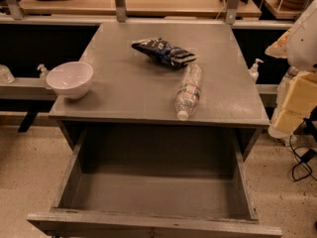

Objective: Place blue chip bag into top drawer

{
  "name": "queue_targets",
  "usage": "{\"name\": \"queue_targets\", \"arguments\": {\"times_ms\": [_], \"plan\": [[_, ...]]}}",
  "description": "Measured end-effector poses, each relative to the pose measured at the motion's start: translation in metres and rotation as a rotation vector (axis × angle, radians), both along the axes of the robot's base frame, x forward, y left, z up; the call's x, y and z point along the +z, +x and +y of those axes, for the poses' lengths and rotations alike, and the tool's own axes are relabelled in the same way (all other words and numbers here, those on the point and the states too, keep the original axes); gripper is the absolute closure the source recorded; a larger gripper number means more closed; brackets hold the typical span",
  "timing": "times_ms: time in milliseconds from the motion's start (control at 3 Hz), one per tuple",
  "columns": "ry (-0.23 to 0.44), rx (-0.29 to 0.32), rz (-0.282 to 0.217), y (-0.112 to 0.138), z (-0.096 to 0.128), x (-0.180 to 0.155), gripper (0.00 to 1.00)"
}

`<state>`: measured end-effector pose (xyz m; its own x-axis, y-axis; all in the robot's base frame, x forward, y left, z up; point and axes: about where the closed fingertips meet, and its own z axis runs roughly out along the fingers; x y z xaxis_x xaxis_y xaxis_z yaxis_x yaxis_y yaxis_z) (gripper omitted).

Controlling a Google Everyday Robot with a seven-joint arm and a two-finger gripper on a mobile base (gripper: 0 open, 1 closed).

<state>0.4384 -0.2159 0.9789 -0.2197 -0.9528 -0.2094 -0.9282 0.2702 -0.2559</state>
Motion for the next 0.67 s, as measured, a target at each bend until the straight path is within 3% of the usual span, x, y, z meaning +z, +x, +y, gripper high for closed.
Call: {"name": "queue_targets", "arguments": {"times_ms": [667], "plan": [[0.011,-0.016,-0.007,0.01,0.003,-0.002,0.0]]}}
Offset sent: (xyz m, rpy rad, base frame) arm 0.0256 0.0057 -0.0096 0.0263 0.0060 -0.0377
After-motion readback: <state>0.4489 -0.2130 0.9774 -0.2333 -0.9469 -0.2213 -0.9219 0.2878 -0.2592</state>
